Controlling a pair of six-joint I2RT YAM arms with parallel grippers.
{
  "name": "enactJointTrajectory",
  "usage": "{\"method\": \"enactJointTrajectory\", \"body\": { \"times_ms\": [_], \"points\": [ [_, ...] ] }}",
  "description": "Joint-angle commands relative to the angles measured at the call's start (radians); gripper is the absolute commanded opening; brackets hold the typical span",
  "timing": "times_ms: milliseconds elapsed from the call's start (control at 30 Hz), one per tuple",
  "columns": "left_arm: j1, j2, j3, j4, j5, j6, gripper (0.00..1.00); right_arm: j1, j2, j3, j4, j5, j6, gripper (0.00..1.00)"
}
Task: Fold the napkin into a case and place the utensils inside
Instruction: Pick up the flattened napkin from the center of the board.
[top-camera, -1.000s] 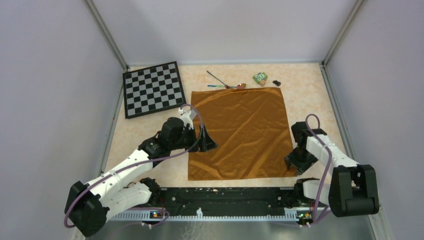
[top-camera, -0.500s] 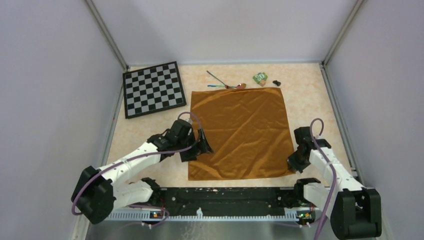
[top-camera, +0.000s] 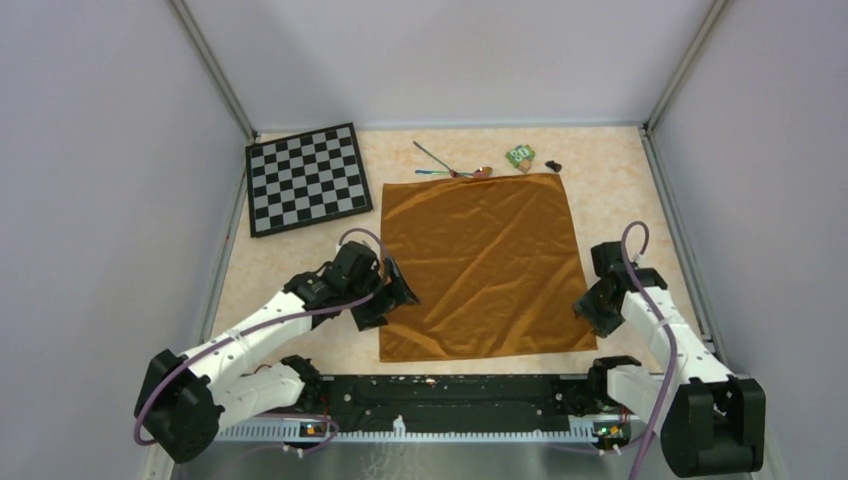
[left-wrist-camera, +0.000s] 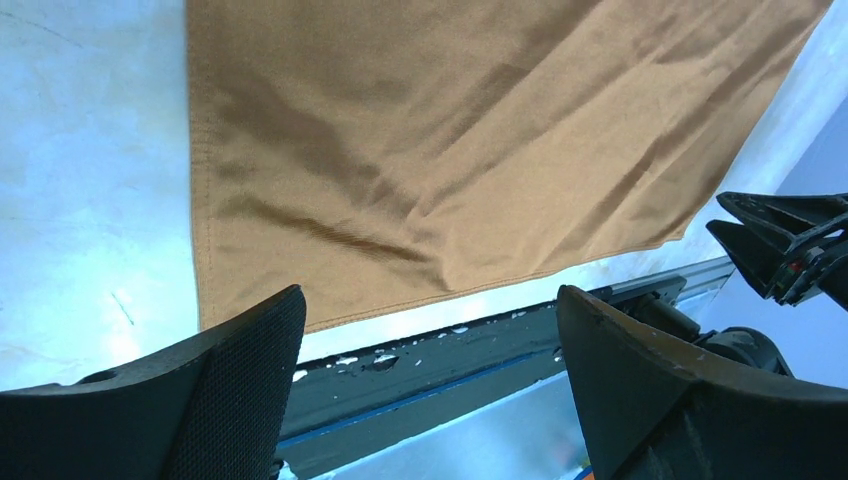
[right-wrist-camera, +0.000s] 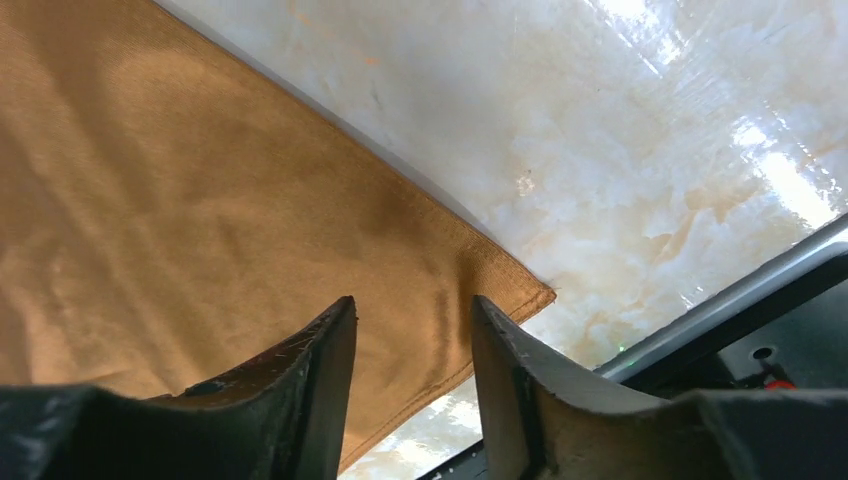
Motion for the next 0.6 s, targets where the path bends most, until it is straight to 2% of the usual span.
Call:
{"method": "enactJointTrajectory", "body": {
  "times_ms": [0, 67, 167, 233, 367, 433, 567],
  "points": [
    [0.003, 0.025, 0.028, 0.116, 0.039, 0.060, 0.99, -0.005, -0.012, 0.064, -0.062, 0.050, -0.010, 0.48],
    [0.003, 0.071, 0.053, 0.206, 0.117, 0.122, 0.99, -0.005, -0.016, 0.058, -0.016, 0.006, -0.038, 0.52],
    [0.002, 0.166, 0.117, 0.280, 0.241, 0.207, 0.99, -0.005, 0.004, 0.014, 0.209, -0.114, -0.178, 0.56],
    [0.003, 0.197, 0.133, 0.304, 0.279, 0.238, 0.99, -0.004, 0.052, 0.009, 0.275, -0.183, -0.214, 0.56],
    [0.003, 0.214, 0.115, 0.350, 0.250, 0.270, 0.99, 0.011, 0.107, -0.042, 0.420, -0.316, -0.217, 0.53],
    [0.005, 0.243, 0.098, 0.390, 0.259, 0.298, 0.99, 0.019, 0.135, -0.076, 0.497, -0.348, -0.204, 0.52],
    [0.008, 0.316, 0.122, 0.353, 0.256, 0.361, 0.99, 0.070, 0.244, -0.060, 0.627, -0.365, -0.191, 0.52]
  ]
}}
